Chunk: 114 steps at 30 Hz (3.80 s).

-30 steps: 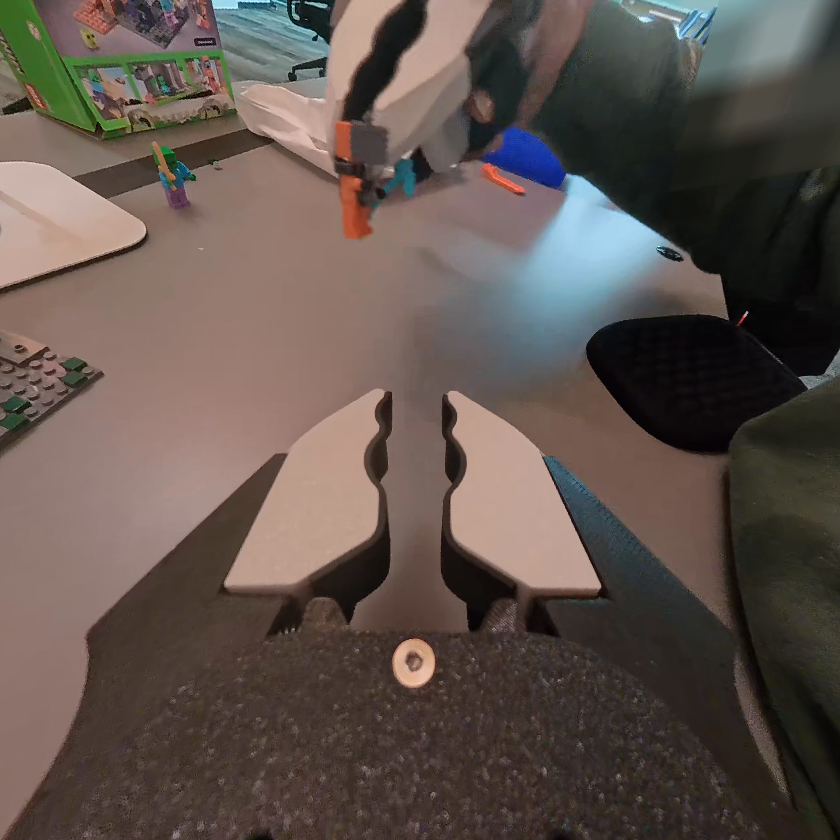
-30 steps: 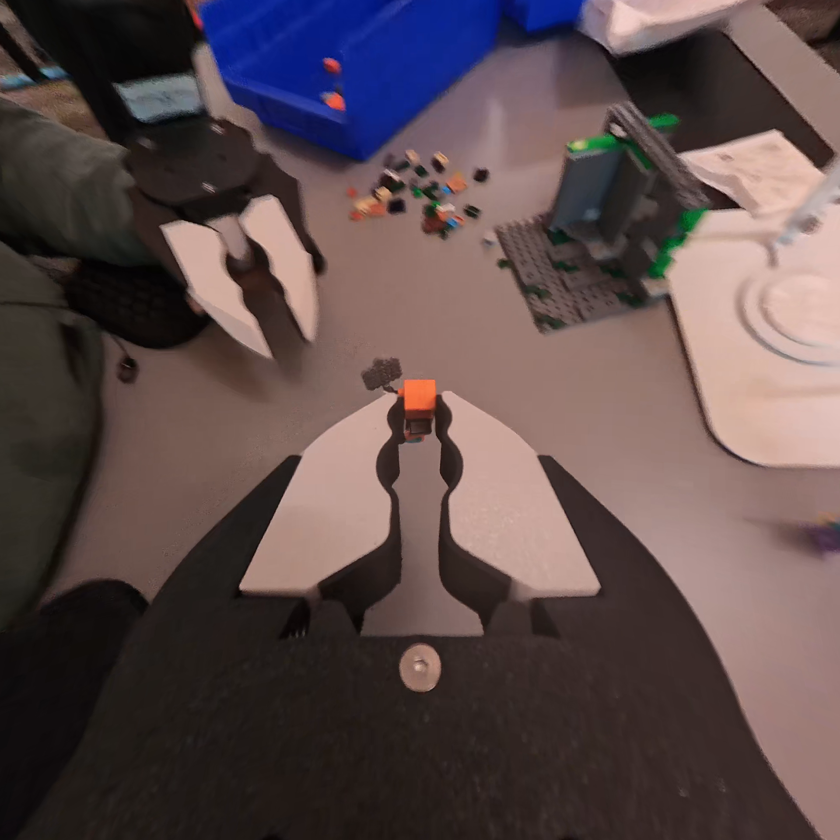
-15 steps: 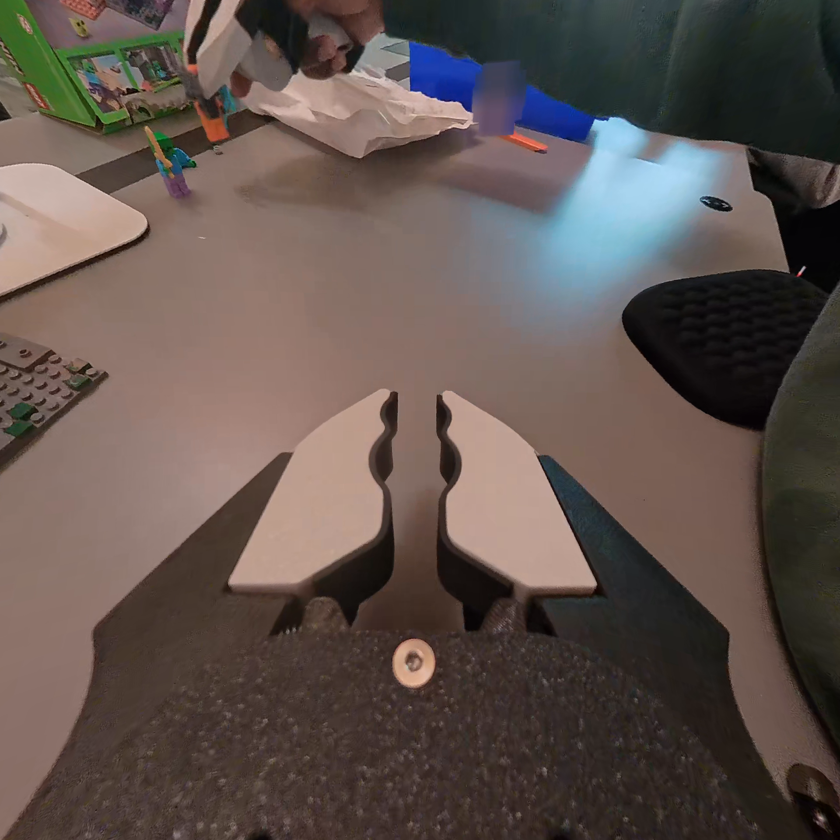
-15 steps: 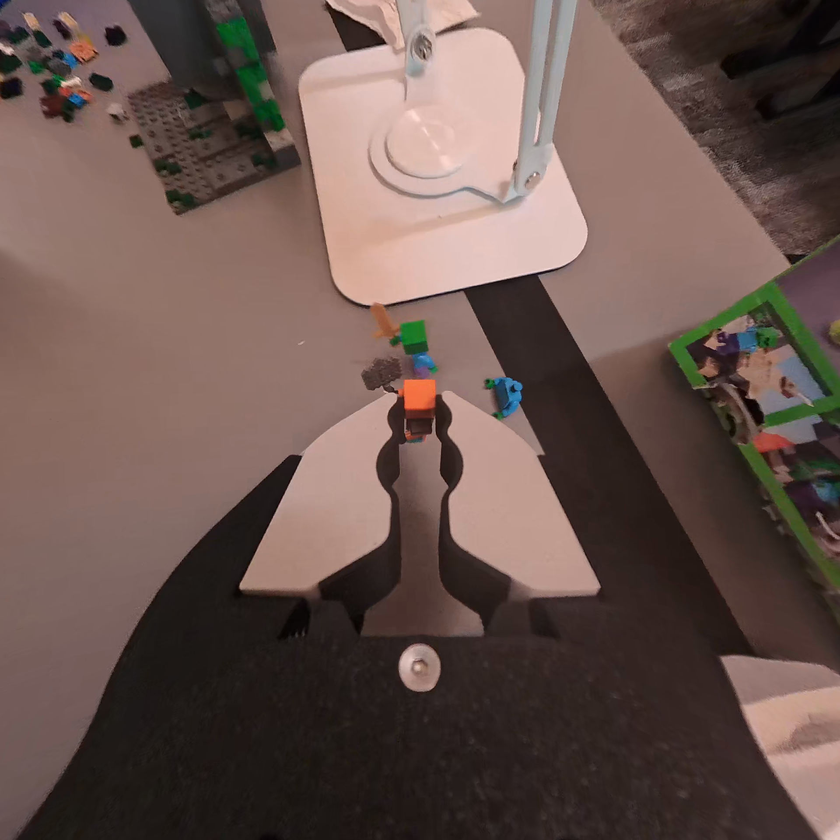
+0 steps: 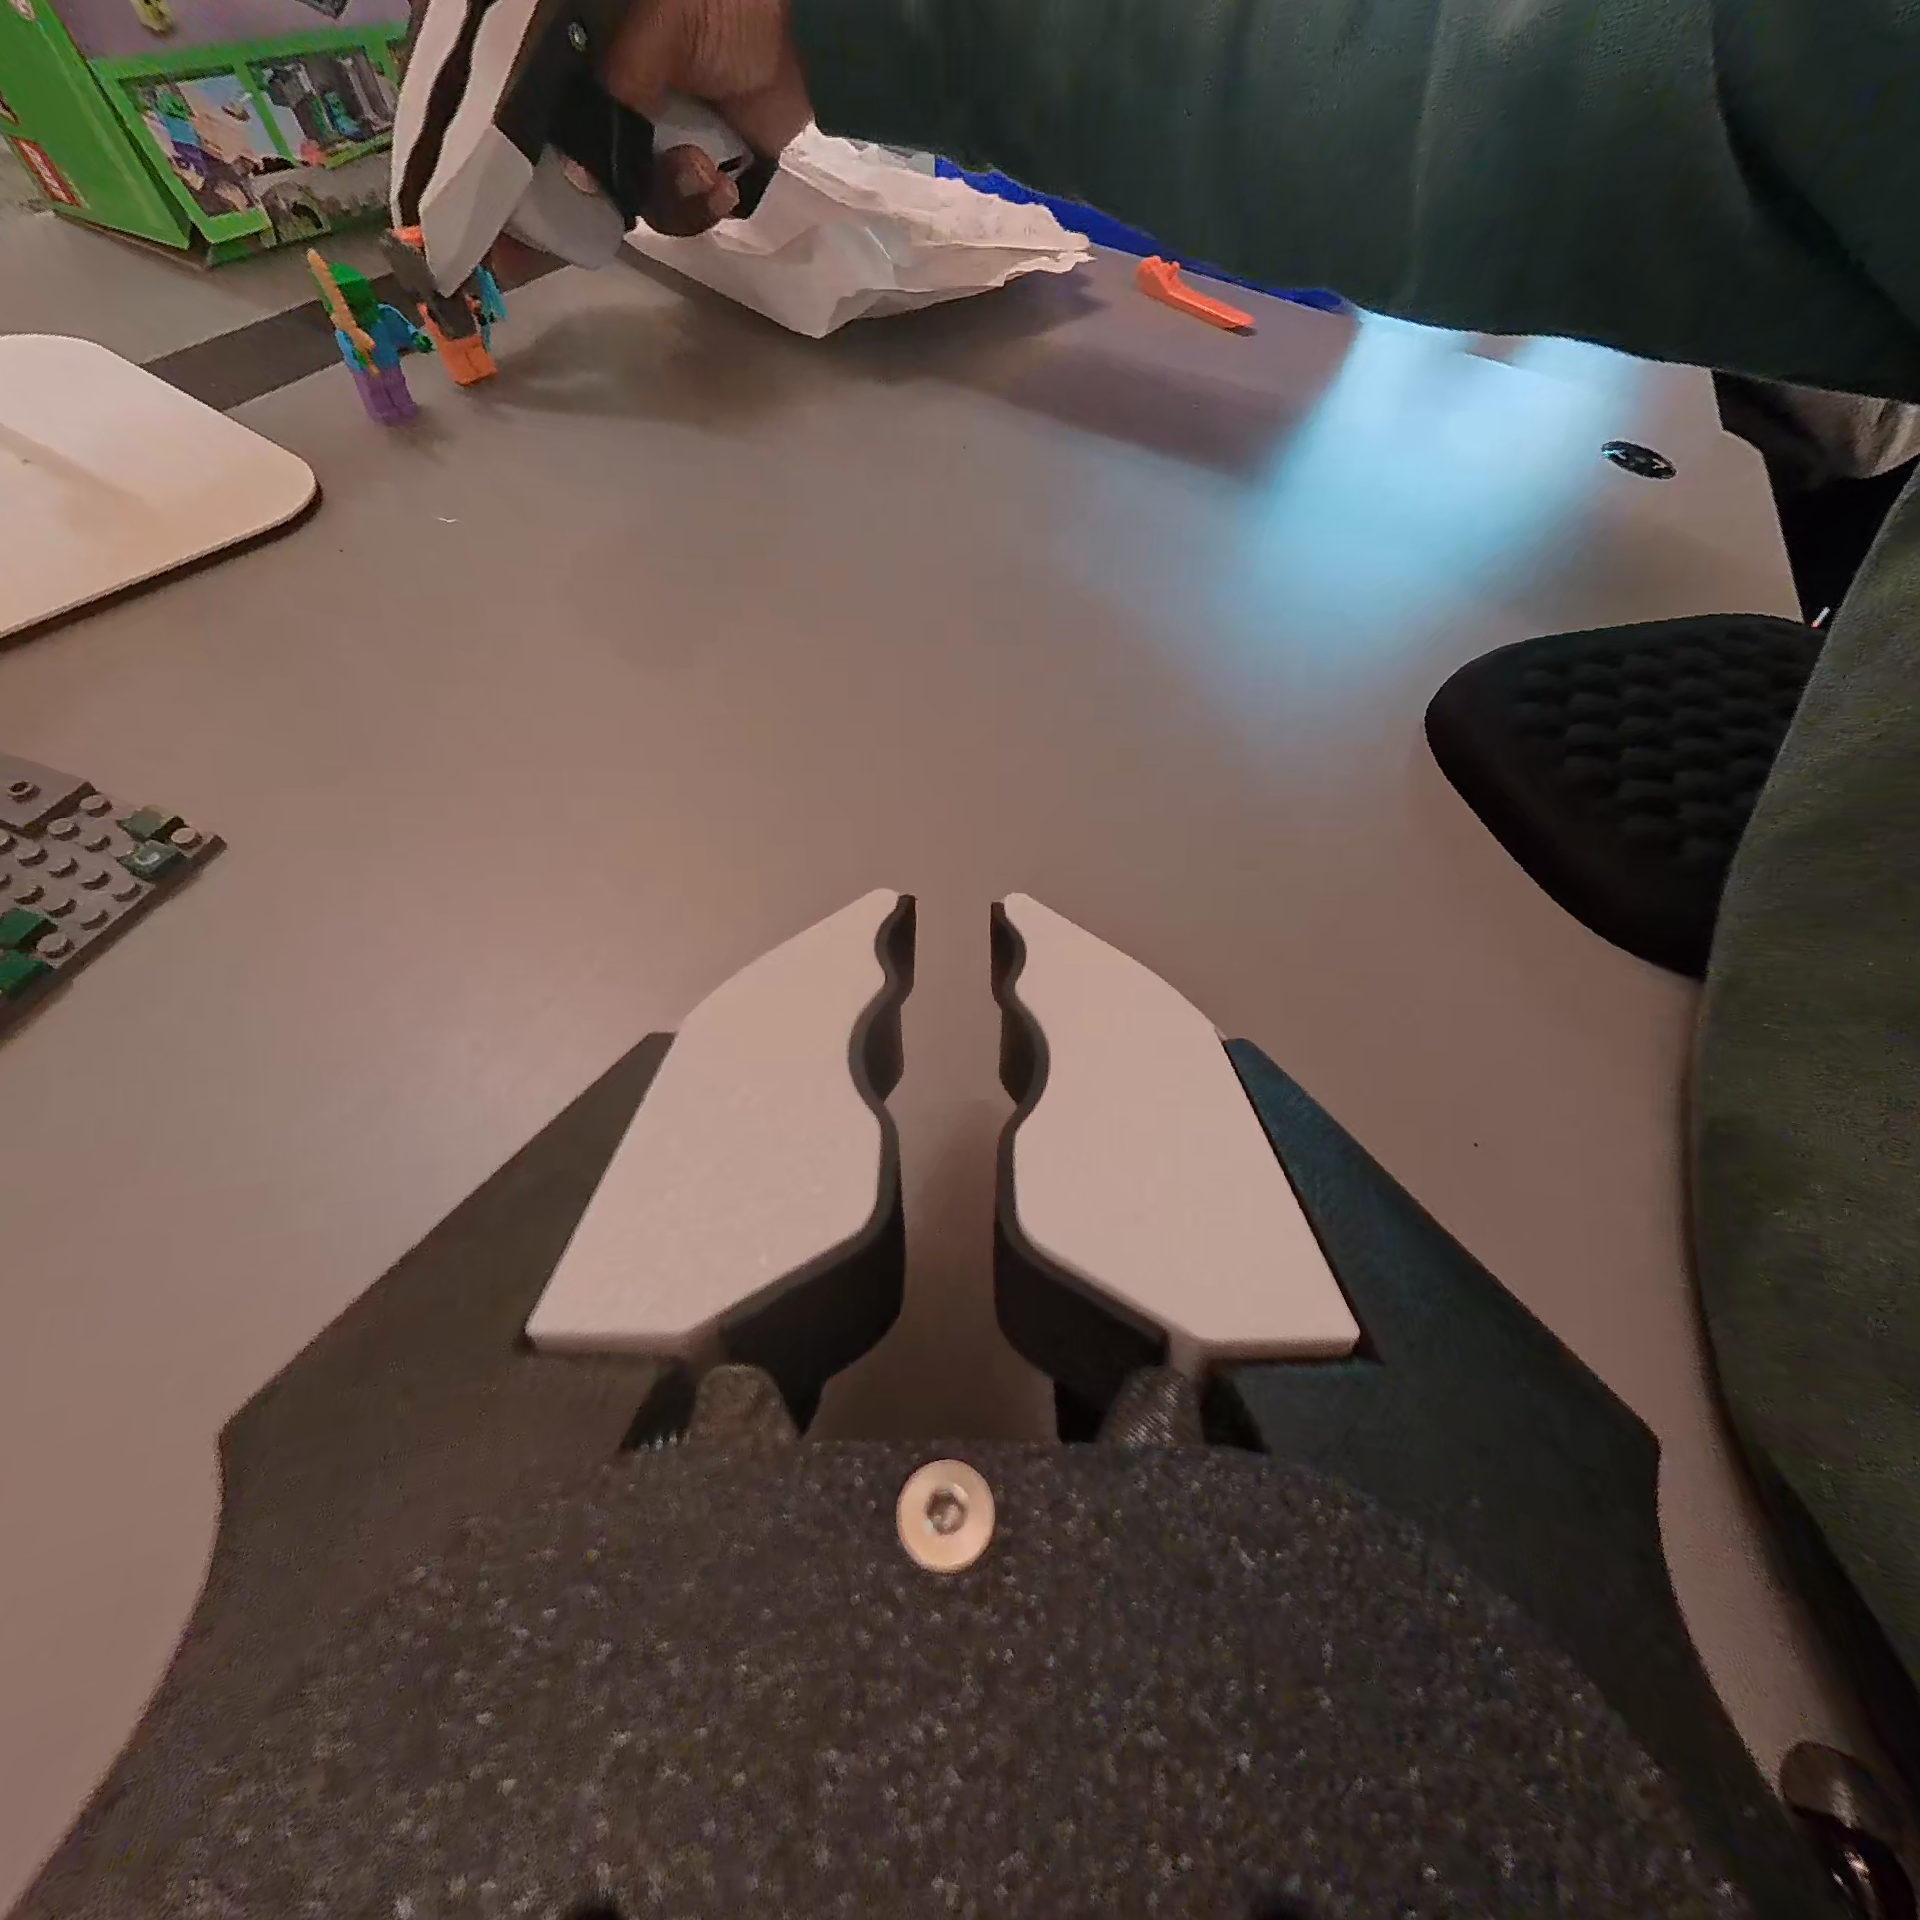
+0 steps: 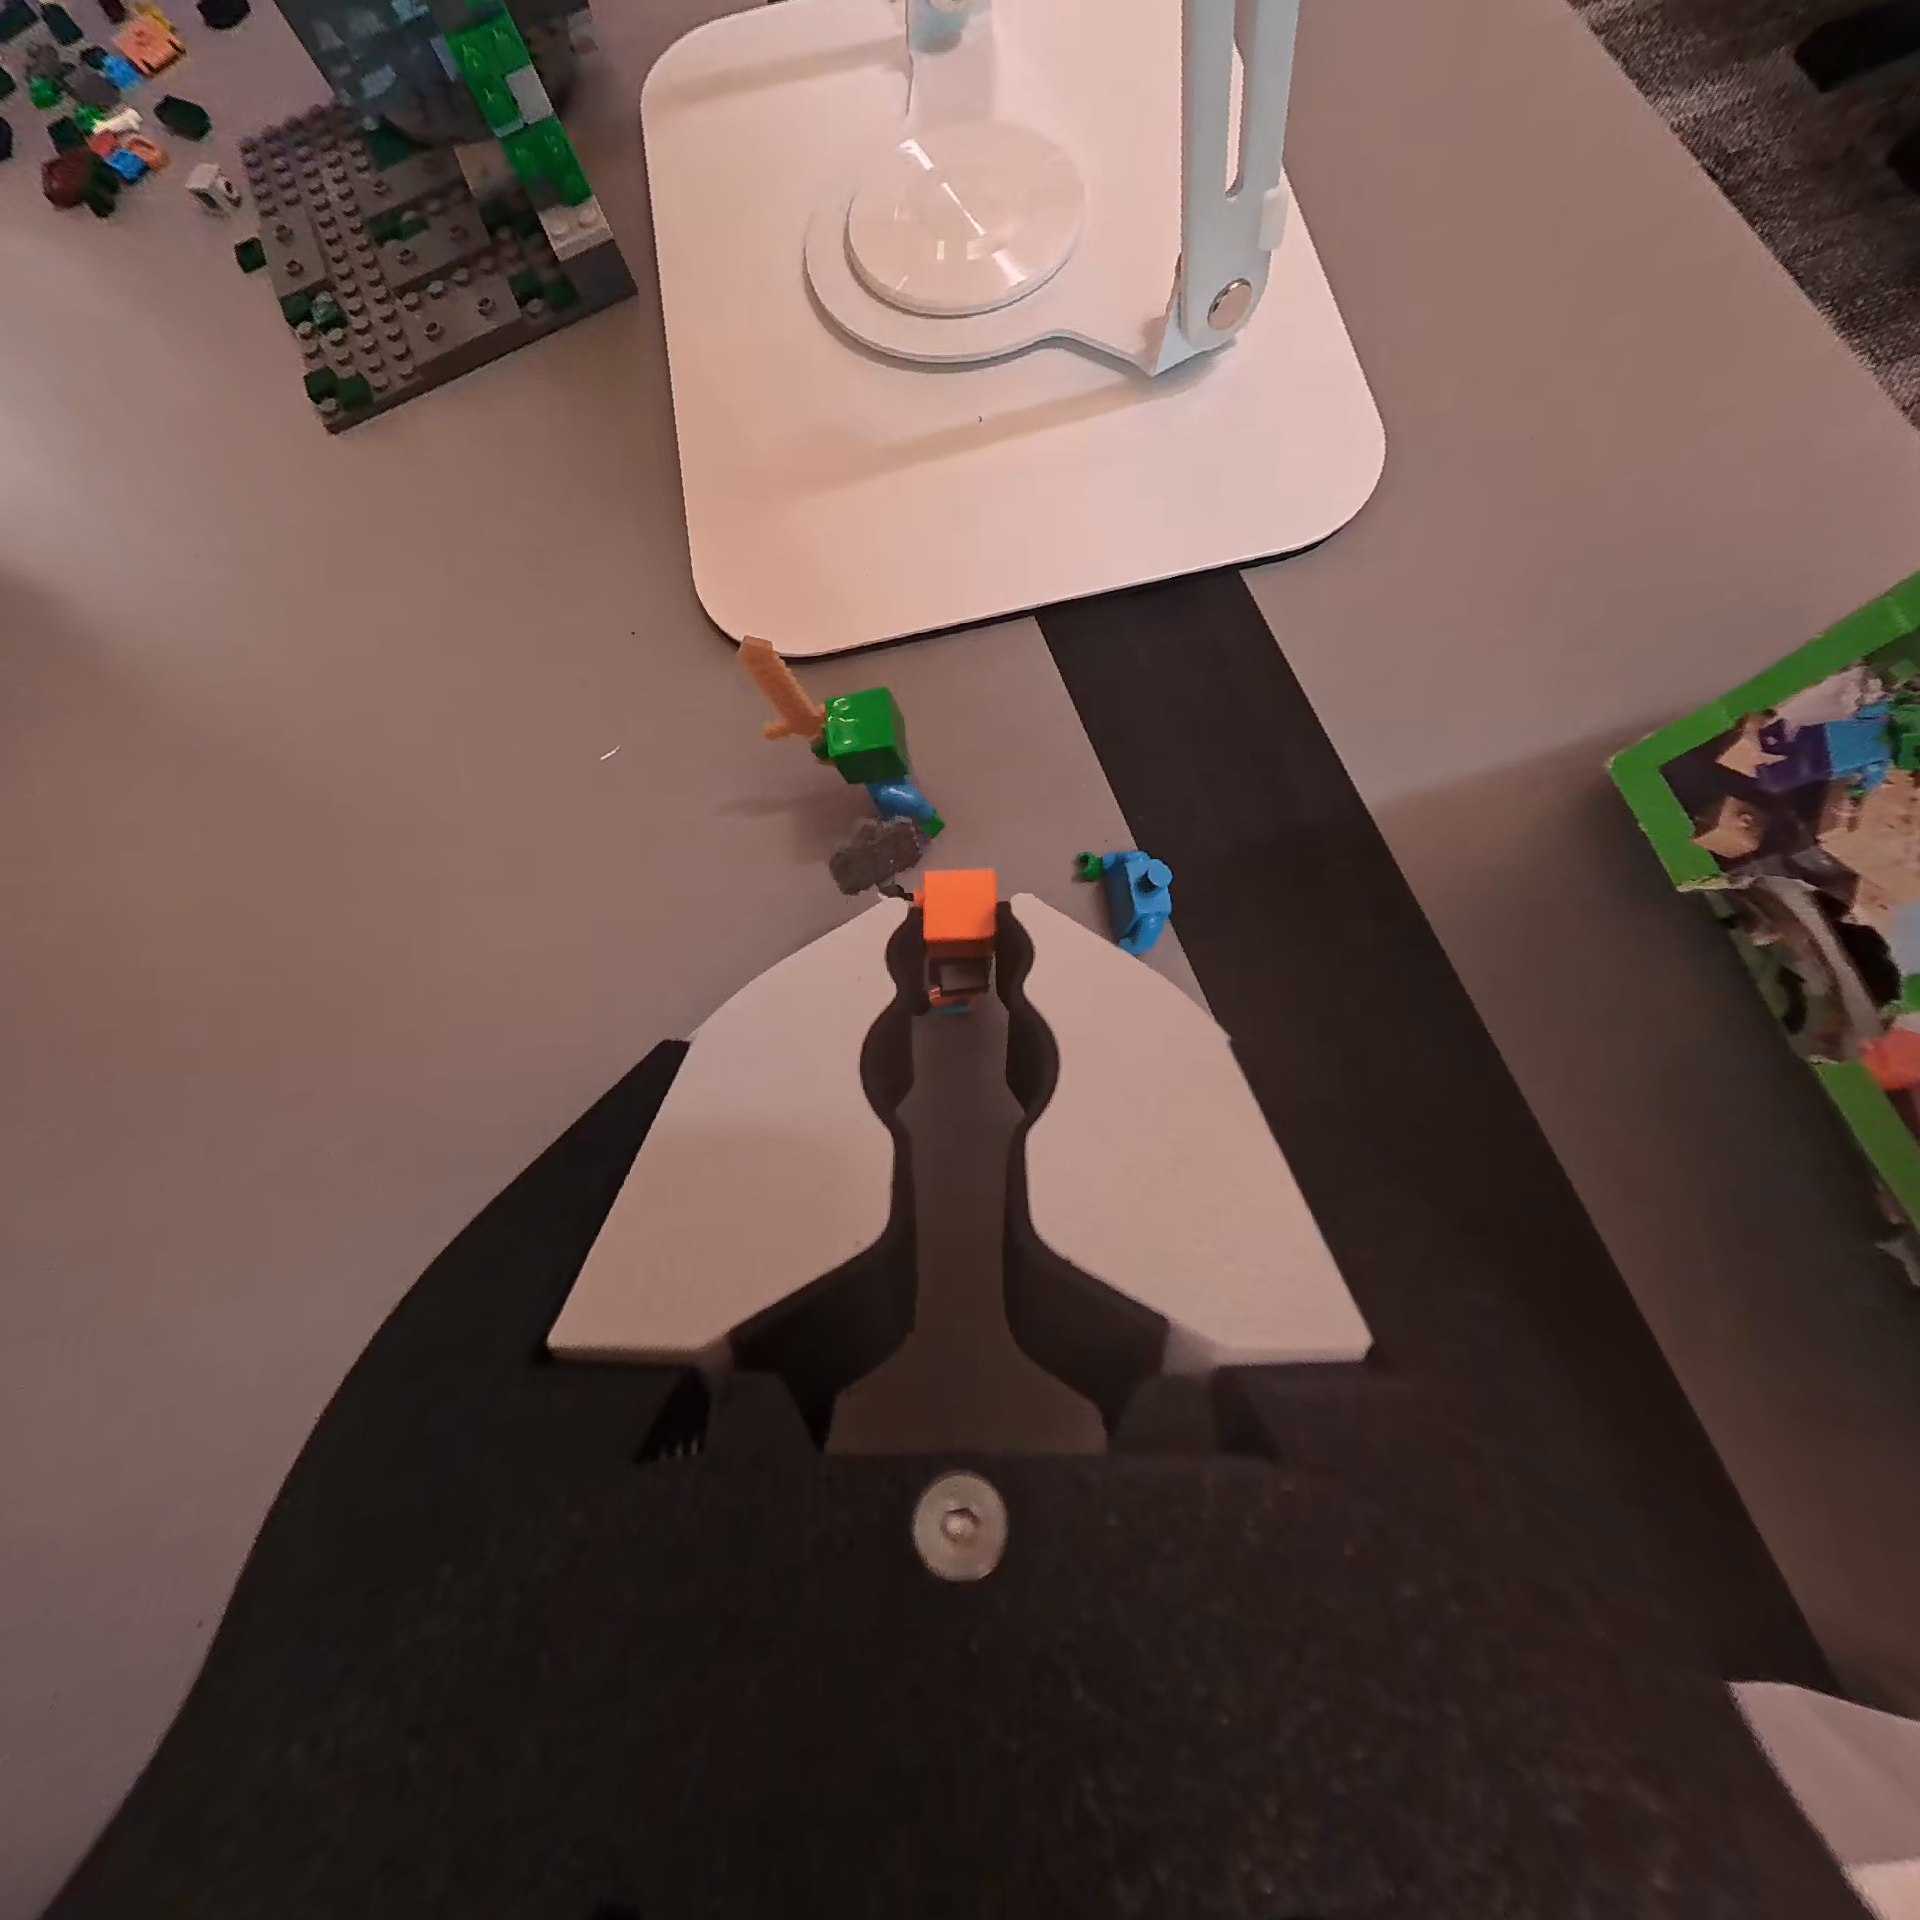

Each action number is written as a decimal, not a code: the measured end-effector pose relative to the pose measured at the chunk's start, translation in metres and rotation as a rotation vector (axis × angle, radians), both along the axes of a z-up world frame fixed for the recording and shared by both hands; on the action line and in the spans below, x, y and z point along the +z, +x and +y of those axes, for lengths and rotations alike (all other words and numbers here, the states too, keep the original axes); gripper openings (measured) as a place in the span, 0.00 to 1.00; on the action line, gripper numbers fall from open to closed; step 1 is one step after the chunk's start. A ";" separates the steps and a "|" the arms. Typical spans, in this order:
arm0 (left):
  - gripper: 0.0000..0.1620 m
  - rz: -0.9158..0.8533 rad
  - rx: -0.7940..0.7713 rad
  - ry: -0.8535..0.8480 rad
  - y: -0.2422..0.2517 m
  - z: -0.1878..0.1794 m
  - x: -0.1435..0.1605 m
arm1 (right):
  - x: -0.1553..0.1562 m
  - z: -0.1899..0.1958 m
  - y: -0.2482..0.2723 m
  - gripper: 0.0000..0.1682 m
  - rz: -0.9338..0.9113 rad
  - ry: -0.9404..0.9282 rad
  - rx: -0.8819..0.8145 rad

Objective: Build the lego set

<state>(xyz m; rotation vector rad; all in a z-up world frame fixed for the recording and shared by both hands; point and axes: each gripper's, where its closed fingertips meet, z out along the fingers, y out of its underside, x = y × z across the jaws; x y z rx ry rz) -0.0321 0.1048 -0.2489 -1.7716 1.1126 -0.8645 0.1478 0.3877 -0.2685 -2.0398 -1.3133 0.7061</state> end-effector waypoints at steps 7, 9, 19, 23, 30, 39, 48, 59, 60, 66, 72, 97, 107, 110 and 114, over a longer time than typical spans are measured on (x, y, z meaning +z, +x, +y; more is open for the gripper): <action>0.08 0.006 -0.003 0.004 0.000 -0.001 -0.001 | 0.001 -0.001 0.000 0.09 -0.008 0.000 0.005; 0.08 0.005 -0.002 0.003 0.000 -0.001 -0.001 | 0.002 -0.001 0.000 0.10 -0.010 0.000 0.007; 0.08 0.007 -0.004 -0.001 0.000 -0.001 -0.001 | 0.012 -0.001 0.001 0.11 -0.027 0.007 0.016; 0.08 0.010 -0.007 0.000 0.001 -0.001 -0.002 | 0.015 -0.003 0.001 0.11 -0.038 0.010 0.018; 0.08 0.010 -0.005 0.000 0.000 -0.001 -0.002 | 0.014 -0.005 0.002 0.11 -0.044 0.008 0.019; 0.08 0.010 -0.004 -0.003 0.001 0.000 -0.002 | 0.012 -0.007 0.003 0.11 -0.064 0.007 0.026; 0.08 0.012 -0.006 -0.003 0.001 -0.001 -0.002 | 0.014 -0.007 0.005 0.14 -0.076 0.017 0.019; 0.00 -0.018 0.142 0.093 -0.013 0.018 0.012 | 0.134 -0.048 -0.007 0.16 0.161 0.355 -0.210; 0.00 -0.024 0.166 0.104 -0.016 0.021 0.015 | 0.140 -0.060 -0.007 0.14 0.168 0.384 -0.254; 0.00 -0.032 0.323 0.163 -0.034 0.039 0.028 | 0.123 -0.138 -0.012 0.04 0.123 0.447 -0.460; 0.00 -0.013 0.440 0.205 -0.052 0.053 0.033 | 0.086 -0.193 -0.026 0.00 0.188 0.369 -0.673; 0.00 0.073 0.659 0.447 -0.082 0.072 0.049 | 0.045 -0.197 -0.033 0.00 0.191 0.437 -0.938; 0.00 0.041 0.671 0.463 -0.085 0.078 0.056 | 0.046 -0.193 -0.053 0.03 0.159 0.539 -0.861; 0.00 0.040 0.696 0.456 -0.089 0.087 0.054 | 0.043 -0.185 -0.052 0.03 0.158 0.542 -0.866; 0.00 0.059 0.731 0.480 -0.093 0.111 0.056 | 0.045 -0.164 -0.049 0.02 0.193 0.541 -0.899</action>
